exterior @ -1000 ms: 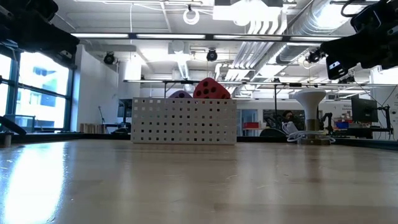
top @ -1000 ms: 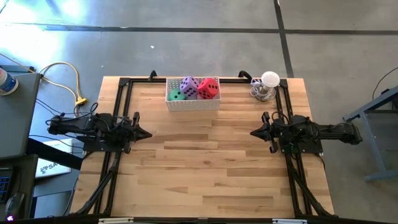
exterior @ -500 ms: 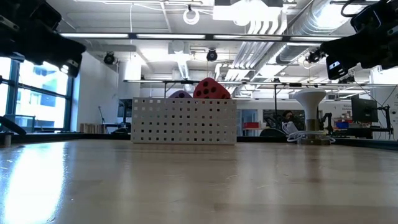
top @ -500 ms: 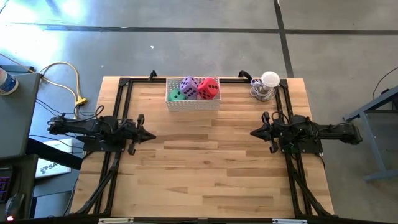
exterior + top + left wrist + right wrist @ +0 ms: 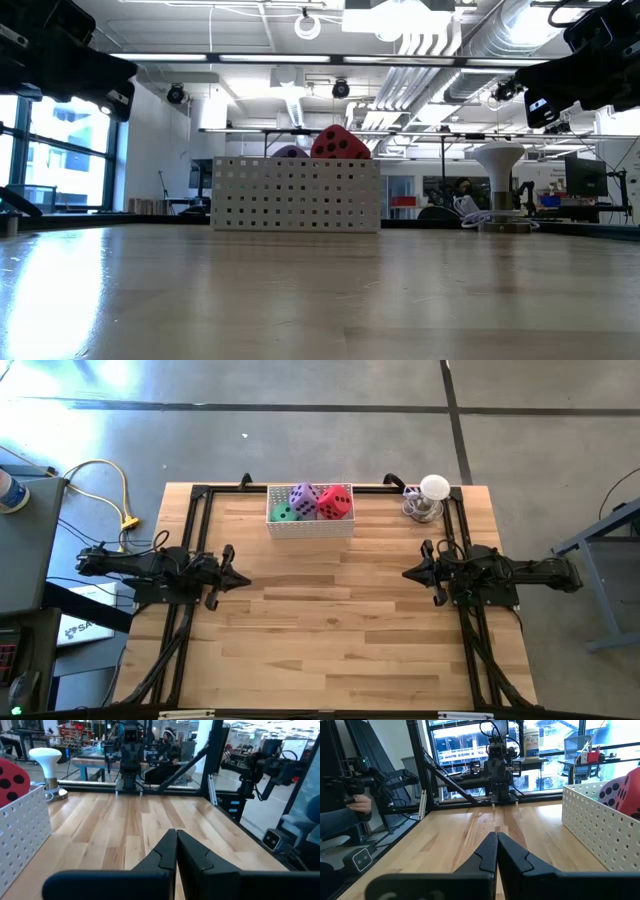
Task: Pick & Place Dice
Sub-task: Return to Home Position
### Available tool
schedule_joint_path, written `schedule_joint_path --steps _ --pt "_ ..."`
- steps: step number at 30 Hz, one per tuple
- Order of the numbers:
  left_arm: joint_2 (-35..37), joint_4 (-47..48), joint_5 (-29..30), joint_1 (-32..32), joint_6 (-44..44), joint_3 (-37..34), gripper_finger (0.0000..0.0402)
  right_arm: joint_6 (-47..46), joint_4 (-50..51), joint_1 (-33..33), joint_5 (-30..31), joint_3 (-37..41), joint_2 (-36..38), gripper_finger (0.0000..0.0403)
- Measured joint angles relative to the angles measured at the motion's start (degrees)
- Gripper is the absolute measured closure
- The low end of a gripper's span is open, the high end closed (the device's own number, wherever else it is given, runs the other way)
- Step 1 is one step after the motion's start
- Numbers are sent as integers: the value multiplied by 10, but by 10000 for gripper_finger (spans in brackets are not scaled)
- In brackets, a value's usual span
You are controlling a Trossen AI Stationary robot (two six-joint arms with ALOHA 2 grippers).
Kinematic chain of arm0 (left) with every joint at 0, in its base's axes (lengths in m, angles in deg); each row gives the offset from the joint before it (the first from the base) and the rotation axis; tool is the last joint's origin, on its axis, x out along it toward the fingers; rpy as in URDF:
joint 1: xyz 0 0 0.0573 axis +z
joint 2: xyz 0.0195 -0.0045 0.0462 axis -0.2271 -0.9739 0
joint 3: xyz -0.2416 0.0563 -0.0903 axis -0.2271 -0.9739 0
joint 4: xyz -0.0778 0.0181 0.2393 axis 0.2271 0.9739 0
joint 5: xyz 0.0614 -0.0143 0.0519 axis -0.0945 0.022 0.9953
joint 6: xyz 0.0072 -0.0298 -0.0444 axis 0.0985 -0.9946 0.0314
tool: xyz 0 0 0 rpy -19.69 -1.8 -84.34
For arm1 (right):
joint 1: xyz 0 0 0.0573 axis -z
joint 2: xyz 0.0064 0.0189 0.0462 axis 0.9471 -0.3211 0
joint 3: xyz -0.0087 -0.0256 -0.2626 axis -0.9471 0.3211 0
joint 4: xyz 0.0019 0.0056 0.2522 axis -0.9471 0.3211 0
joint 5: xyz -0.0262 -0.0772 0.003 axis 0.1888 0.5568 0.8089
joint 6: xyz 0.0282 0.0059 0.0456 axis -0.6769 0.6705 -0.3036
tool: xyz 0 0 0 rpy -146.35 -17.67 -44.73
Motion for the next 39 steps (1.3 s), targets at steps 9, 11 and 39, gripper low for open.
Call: schedule_joint_path --steps 9,11,39 --pt "0 0 24 1 1 -1 399 0 0 0 0 0 0 401" --pt "0 0 22 1 -8 -1 399 0 0 0 0 0 0 401" --pt "0 -3 22 0 -19 -2 399 0 0 0 0 0 0 401"
